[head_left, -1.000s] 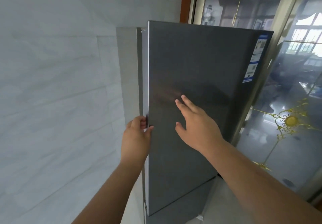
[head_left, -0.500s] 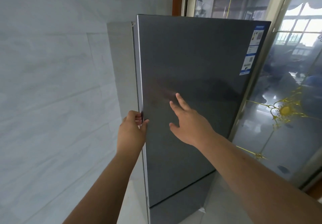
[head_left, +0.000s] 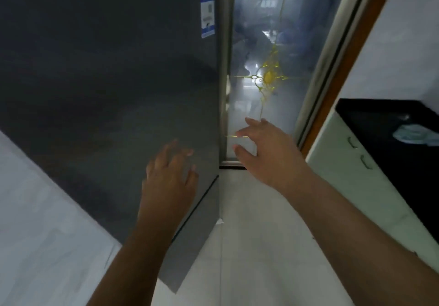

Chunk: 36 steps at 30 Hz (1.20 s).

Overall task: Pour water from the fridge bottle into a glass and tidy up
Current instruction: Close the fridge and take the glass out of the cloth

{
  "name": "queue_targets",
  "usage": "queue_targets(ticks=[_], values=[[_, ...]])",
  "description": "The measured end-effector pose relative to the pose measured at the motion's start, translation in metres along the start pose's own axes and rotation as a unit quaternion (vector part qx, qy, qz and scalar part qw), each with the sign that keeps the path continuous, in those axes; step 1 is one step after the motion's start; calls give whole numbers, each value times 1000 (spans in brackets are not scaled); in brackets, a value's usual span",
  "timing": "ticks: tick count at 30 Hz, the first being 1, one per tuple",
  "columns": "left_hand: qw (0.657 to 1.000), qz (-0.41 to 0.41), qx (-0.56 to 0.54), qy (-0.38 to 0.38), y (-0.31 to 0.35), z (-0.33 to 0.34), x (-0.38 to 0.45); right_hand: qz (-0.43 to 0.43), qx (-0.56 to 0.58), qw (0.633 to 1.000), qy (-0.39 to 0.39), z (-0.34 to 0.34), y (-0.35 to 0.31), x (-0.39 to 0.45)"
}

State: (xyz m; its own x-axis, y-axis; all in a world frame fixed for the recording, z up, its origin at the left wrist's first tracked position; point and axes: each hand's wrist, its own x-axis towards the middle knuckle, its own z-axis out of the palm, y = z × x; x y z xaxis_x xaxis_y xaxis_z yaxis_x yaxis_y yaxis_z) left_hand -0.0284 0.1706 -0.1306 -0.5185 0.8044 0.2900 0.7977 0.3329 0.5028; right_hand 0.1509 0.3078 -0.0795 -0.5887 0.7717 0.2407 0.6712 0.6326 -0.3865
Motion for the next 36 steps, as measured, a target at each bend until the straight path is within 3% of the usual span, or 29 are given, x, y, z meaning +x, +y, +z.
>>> queue_targets(ticks=[9, 15, 26, 36], values=[[962, 210, -75, -156, 131, 136, 52, 255, -44, 964, 66, -45, 162, -91], [927, 283, -54, -241, 214, 198, 82, 364, -25, 929, 64, -57, 248, -109], [920, 240, 20, -308, 295, 288, 159, 383, 24, 923, 22, -54, 393, -35], [903, 290, 41, -313, 340, 373, 263, 424, -11, 906, -12, -59, 475, 40]])
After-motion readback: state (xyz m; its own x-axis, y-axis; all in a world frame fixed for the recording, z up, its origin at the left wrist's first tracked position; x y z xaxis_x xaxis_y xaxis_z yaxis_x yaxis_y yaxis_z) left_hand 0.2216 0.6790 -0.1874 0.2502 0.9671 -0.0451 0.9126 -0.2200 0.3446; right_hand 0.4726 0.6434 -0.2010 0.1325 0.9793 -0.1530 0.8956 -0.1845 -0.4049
